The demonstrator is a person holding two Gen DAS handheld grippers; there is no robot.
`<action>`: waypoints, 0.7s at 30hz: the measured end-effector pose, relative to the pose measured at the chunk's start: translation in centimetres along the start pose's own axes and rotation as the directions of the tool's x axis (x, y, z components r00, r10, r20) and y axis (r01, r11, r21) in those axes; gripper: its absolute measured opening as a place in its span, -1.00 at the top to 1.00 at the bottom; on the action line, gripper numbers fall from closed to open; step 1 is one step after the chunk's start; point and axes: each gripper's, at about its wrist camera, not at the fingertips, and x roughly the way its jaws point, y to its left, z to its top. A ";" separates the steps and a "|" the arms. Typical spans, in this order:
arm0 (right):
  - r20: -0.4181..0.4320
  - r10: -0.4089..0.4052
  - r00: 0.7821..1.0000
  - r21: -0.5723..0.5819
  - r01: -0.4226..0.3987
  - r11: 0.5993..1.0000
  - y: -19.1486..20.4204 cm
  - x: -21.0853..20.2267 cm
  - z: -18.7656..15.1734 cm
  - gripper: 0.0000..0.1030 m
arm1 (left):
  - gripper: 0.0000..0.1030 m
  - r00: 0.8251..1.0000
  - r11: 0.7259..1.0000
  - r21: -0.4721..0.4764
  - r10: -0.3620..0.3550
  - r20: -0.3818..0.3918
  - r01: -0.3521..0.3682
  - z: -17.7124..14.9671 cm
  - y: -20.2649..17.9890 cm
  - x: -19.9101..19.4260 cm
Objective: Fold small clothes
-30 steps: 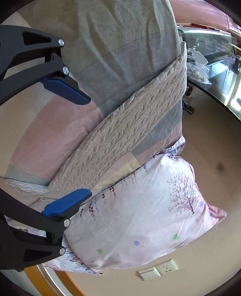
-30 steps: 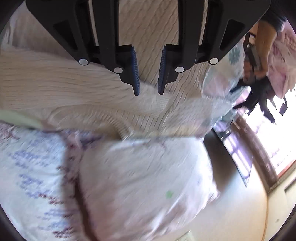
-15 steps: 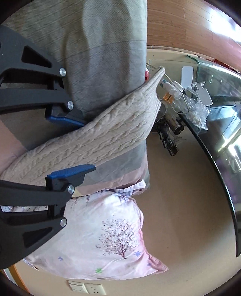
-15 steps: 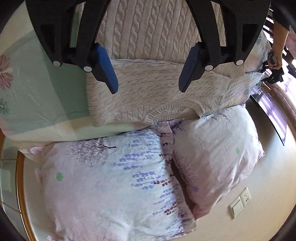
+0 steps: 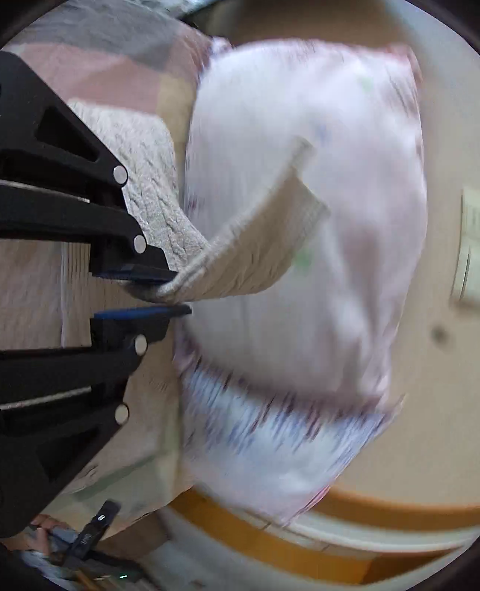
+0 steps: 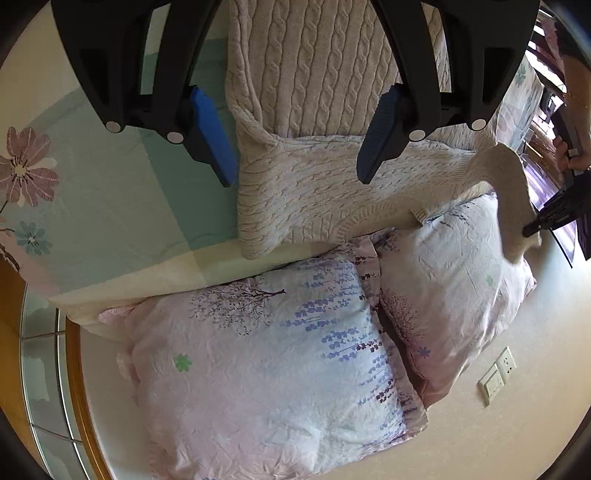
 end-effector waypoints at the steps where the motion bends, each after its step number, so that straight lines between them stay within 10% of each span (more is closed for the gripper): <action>1: -0.010 0.002 1.000 0.008 -0.002 1.000 -0.3 0.0 -0.3 -0.34 | -0.08 0.995 0.994 0.072 -0.079 -0.061 0.083 -1.4 -4.2 2.2; 5: -0.070 0.009 0.998 0.037 -0.006 0.999 -1.7 -1.5 -2.0 -0.34 | -0.22 0.969 0.971 0.199 -0.087 -0.233 0.135 -6.5 -9.4 5.6; 11: -0.165 0.052 0.985 0.120 -0.033 0.992 -4.6 -5.5 -5.8 -0.34 | -0.23 0.966 1.000 -0.009 -0.026 -0.255 0.025 -11.1 0.8 -1.7; 18: -0.227 0.215 0.950 0.244 -0.158 0.957 -4.8 -7.8 -11.5 -0.14 | -0.19 0.953 0.967 -0.253 -0.051 -0.300 -0.028 -20.2 7.4 -9.8; 21: -0.269 0.310 0.912 0.268 -0.238 0.933 -3.6 -8.1 -13.2 0.32 | -0.05 0.959 0.955 -0.297 -0.099 -0.265 0.016 -23.0 7.1 -11.9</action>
